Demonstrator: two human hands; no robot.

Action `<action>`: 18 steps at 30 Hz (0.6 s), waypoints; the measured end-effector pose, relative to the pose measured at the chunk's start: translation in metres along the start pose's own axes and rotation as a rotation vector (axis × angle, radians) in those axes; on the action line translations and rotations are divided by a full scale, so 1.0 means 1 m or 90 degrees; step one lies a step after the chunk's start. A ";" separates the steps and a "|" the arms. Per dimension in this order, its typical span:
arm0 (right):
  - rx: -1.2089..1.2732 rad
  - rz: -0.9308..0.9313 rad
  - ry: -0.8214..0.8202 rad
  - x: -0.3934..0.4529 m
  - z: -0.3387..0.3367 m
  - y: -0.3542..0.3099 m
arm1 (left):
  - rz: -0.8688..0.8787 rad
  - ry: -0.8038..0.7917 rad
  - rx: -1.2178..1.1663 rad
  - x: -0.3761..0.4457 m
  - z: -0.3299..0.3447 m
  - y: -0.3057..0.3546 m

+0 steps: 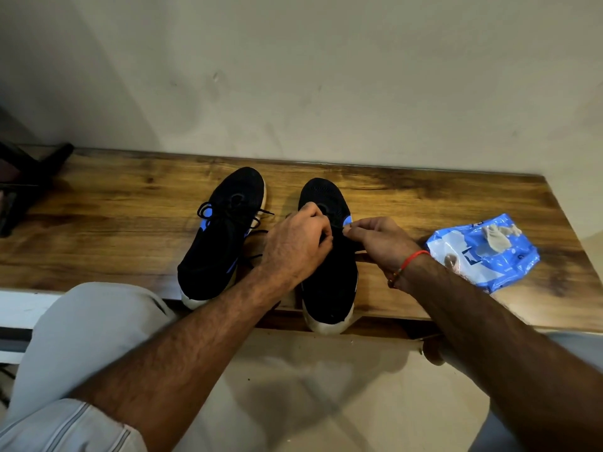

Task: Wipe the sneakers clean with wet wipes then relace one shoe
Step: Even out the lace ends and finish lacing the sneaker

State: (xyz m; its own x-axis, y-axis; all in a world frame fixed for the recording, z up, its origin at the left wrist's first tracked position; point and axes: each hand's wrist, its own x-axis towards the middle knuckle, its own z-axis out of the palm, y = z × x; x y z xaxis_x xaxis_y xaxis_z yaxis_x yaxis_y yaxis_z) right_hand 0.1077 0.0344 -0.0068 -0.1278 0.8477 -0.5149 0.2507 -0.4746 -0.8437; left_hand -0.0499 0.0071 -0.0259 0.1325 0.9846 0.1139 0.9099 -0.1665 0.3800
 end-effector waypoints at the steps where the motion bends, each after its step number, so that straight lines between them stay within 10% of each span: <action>1: -0.002 -0.003 -0.001 0.000 0.001 0.000 | -0.004 0.004 0.004 -0.001 0.000 0.000; 18: 0.000 -0.018 0.004 0.014 0.006 0.018 | -0.112 0.002 -0.091 0.000 0.004 0.000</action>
State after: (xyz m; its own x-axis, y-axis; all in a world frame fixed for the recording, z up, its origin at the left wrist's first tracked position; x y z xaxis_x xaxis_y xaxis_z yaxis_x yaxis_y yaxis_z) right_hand 0.1048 0.0367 -0.0299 -0.1293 0.8619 -0.4904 0.2467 -0.4510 -0.8577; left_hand -0.0484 0.0070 -0.0292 -0.0256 0.9990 0.0376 0.8541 0.0023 0.5201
